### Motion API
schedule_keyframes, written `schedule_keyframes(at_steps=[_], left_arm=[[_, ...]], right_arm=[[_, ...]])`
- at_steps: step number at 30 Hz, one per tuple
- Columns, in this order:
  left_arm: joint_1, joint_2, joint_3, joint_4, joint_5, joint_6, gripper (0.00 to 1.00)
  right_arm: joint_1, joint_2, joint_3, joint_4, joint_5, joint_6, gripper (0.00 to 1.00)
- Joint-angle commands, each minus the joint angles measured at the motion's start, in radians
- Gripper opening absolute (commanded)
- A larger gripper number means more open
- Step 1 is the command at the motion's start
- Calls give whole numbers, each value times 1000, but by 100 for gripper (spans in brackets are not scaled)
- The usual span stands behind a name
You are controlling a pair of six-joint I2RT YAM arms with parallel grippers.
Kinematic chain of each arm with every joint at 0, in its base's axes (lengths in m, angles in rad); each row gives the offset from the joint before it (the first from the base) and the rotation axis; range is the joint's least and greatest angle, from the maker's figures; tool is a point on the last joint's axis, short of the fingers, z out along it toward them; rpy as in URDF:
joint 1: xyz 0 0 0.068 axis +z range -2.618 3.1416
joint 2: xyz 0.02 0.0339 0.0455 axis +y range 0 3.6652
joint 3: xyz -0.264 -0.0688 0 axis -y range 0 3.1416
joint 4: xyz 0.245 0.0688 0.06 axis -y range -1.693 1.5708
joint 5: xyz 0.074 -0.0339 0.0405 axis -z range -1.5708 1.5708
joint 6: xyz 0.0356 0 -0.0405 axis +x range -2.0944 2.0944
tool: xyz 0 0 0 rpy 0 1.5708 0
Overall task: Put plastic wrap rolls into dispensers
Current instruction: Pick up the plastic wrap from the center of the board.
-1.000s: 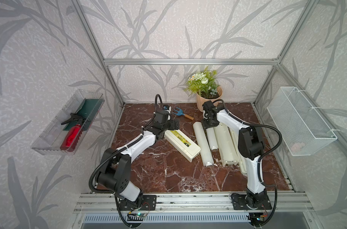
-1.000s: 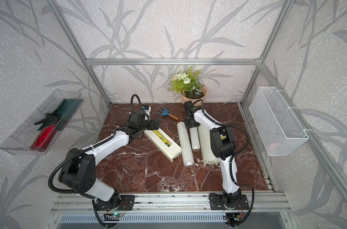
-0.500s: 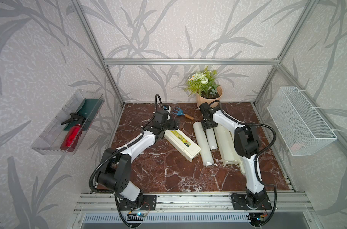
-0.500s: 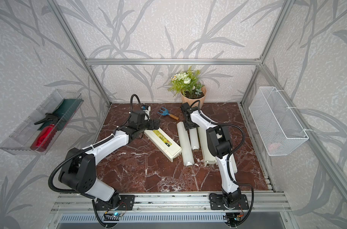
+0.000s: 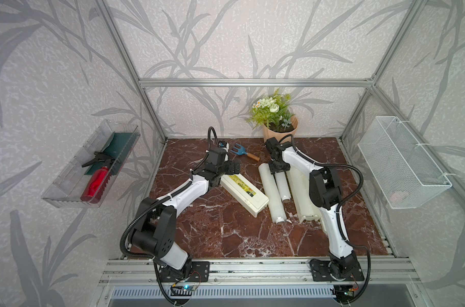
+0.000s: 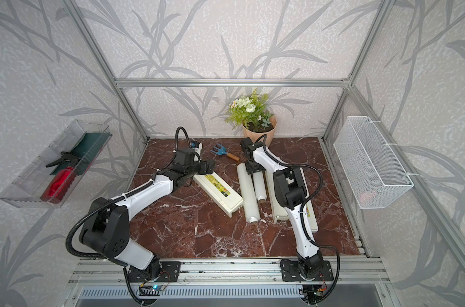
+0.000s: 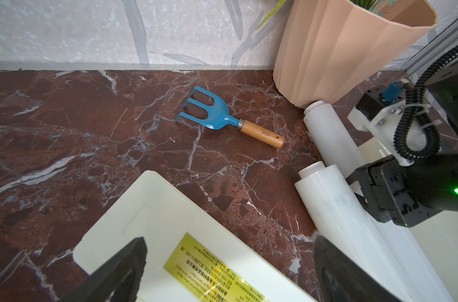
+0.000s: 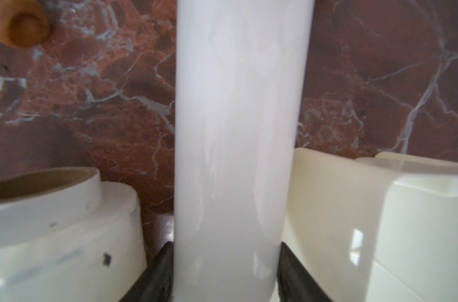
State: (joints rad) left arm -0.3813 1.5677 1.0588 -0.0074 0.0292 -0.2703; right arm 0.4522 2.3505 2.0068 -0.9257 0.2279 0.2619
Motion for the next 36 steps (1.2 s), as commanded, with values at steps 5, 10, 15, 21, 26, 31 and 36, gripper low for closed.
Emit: schedule_keyframes(at_steps=[5,10,15,21,26,31,36], left_arm=[[4,-16,10,-3,7,-28,99],[4,-29,3,3,10,-28,99],[4,-35,-16,20,15,-45,99],[4,-61,-39,27,4,-41,99],[4,-80,-49,25,-8,-35,99],[4,-78,-48,28,-10,-26,99],[4,-60,-31,33,3,-33,99]], right_arm=[[5,56,-40,23,-124,20,36],[2,-47,-108,94,-173,28,42],[-7,4,-86,40,-200,19,63],[-9,55,-94,40,-196,28,67],[-6,-27,-114,53,-145,25,36],[-3,-229,-142,59,-137,6,29],[-20,-394,-199,19,-156,3,25]])
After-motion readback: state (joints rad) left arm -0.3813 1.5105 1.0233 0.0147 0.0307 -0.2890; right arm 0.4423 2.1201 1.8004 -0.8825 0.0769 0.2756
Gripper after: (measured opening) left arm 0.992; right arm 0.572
